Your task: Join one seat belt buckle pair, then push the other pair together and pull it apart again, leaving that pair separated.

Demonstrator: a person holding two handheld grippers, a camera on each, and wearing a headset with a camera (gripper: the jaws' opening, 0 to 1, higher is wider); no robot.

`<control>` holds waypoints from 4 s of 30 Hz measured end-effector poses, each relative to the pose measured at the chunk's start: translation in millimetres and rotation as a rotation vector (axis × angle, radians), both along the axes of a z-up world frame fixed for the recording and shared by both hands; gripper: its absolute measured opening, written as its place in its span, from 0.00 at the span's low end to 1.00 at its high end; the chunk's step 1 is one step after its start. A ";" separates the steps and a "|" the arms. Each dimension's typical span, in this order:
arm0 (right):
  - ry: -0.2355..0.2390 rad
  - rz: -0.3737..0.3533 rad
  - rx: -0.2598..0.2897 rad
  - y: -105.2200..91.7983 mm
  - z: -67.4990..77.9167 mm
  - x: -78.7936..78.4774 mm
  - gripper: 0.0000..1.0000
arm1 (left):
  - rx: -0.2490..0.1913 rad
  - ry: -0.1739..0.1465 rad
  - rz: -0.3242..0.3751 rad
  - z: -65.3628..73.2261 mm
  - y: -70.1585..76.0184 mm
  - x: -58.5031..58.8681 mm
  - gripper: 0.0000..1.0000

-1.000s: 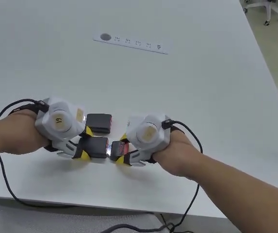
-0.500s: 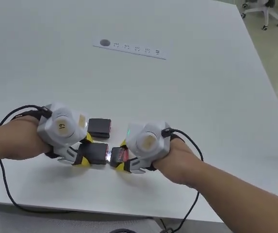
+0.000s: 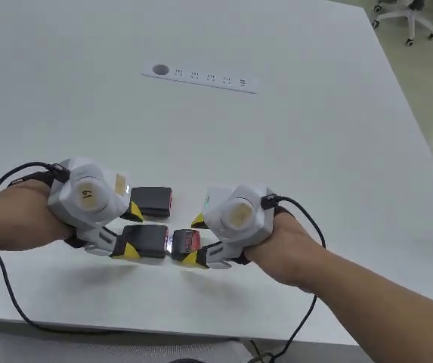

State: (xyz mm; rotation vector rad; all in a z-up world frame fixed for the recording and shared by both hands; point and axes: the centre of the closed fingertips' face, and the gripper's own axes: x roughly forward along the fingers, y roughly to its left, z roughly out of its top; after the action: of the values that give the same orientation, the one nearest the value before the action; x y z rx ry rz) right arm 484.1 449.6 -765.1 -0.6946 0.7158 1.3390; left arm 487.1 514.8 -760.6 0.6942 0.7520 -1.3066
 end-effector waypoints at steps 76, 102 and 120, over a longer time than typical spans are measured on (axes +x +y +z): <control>0.040 0.021 -0.145 -118.5 -32.9 73.2 0.32 | 0.106 0.017 -0.129 -35.3 1.9 75.0 0.34; 0.025 0.062 -0.123 -42.8 -28.7 74.9 0.32 | 0.104 0.020 -0.095 -32.2 -0.5 70.7 0.33; -0.023 0.100 -0.177 -24.9 -28.3 77.5 0.31 | 0.110 0.019 -0.094 -33.0 0.1 72.6 0.33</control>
State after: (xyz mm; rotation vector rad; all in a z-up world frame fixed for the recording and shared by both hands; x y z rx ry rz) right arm 561.6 424.7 -793.4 -0.8963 0.7964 1.3667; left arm 559.8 514.9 -793.6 0.8148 0.8193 -1.3661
